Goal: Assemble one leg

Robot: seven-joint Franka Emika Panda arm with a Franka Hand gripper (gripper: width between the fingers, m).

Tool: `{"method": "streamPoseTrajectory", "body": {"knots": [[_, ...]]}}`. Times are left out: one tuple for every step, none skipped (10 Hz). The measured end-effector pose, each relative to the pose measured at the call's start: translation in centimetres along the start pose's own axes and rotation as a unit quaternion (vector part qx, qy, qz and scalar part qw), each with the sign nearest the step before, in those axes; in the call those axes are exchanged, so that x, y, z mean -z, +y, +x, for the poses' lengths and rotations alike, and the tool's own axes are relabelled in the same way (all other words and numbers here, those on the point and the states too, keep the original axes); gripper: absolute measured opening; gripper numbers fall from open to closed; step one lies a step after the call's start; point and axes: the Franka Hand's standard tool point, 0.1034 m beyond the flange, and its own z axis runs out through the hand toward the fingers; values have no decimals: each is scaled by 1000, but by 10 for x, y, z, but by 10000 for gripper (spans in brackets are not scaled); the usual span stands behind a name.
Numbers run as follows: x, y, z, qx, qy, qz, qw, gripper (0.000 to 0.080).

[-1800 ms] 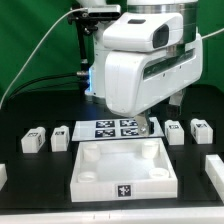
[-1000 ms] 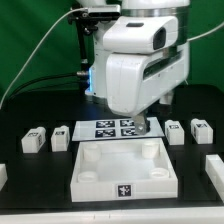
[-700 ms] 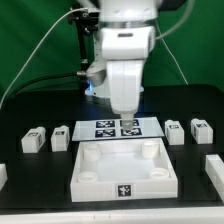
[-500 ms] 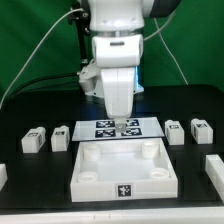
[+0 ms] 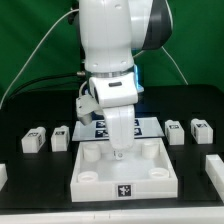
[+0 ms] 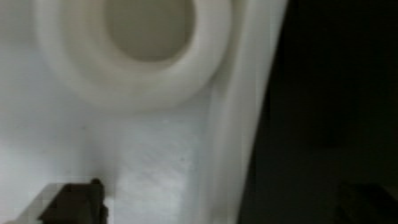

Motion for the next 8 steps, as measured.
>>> {"method": "streamPoseTrajectory", "body": {"knots": [[0, 0, 0, 0, 0, 0, 1000, 650], [0, 0, -1, -1, 0, 0, 1000, 540], [0, 0, -1, -1, 0, 0, 1000, 399], [0, 0, -1, -1, 0, 0, 1000, 399], [0, 0, -1, -1, 0, 0, 1000, 215], [0, 0, -1, -2, 0, 0, 1000, 63], [1, 1, -2, -3, -1, -4, 1000, 63], [1, 2, -2, -3, -1, -5, 1000, 62]]}}
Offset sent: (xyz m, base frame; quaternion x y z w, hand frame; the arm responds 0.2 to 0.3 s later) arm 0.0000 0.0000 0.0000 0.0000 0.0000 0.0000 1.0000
